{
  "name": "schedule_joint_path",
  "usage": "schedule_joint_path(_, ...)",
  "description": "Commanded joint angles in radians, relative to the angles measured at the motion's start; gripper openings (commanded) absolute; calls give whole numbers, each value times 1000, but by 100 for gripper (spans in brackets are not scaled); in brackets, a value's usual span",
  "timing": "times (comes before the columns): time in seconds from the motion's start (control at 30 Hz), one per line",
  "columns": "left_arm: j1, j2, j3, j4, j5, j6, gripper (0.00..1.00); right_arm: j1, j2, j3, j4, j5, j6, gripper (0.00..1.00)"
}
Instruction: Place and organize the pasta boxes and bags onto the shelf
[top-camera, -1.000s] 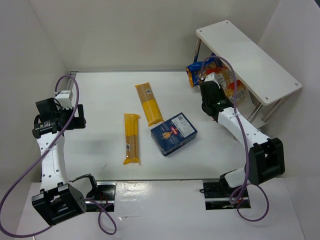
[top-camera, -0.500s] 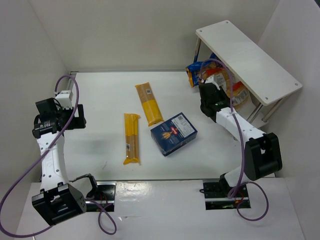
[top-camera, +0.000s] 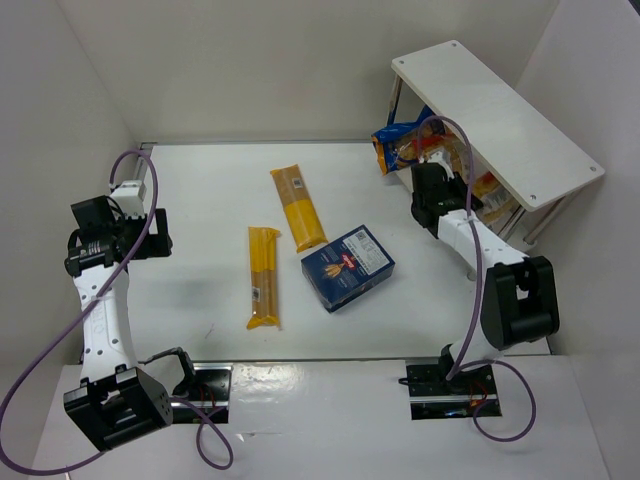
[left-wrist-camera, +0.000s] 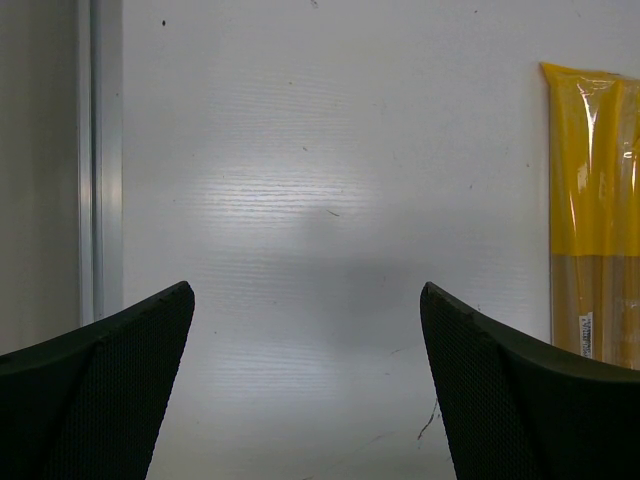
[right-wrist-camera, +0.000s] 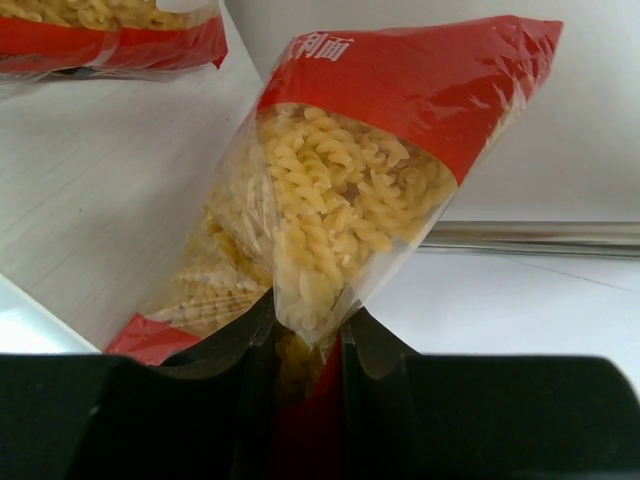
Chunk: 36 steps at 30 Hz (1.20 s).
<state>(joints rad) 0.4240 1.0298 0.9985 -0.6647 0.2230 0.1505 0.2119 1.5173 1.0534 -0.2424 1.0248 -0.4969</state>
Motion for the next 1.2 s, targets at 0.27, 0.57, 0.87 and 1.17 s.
schedule_joint_path(0.27, 7, -19, -3, 25, 21, -9, 99, -9, 75, 31, 196, 144, -57, 0)
schedule_joint_path(0.57, 16, -19, -3, 25, 21, -9, 99, -20, 181, 146, 196, 144, -46, 0)
schedule_joint_path(0.87, 35, -19, -3, 25, 12, -9, 99, -20, 268, 244, 196, 135, -37, 2)
schedule_joint_path(1.17, 44, -19, -3, 16, 12, -9, 99, -20, 342, 345, 166, 115, -28, 49)
